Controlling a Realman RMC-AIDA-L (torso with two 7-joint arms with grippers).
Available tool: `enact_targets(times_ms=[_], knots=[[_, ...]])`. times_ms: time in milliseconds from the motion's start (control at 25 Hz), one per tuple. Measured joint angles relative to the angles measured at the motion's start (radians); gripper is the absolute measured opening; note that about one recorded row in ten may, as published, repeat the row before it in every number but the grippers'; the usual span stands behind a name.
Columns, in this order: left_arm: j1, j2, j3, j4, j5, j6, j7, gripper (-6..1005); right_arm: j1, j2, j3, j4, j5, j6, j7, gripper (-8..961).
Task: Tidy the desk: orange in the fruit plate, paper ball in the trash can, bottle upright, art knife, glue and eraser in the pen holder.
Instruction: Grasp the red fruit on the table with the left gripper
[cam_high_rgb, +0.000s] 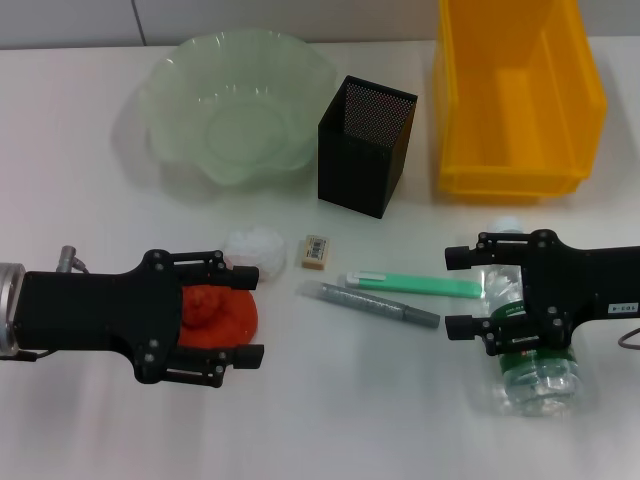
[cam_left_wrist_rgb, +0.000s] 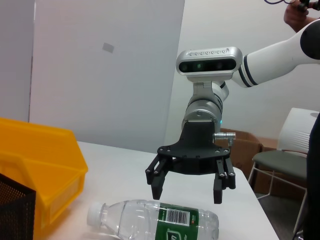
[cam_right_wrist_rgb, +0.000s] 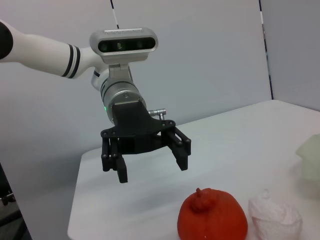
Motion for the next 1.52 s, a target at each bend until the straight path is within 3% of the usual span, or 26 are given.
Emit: enact_targets(times_ms=[560, 1000, 1520], knots=[[0.006, 0.005, 0.000, 0.002, 0.000, -0.017, 0.001, 796, 0.000, 0.000, -0.002, 0.000, 0.000, 0.000, 0.000, 811], [0.052, 0.017, -0.010, 0.002, 0.034, -0.212, 0.012, 794, 0.000, 0.000, -0.002, 0.000, 0.000, 0.000, 0.017, 810], [0.063, 0.003, -0.007, -0.003, 0.070, -0.322, 0.016, 792, -0.003, 0.000, 0.002, 0.003, 0.000, 0.000, 0.019, 810]])
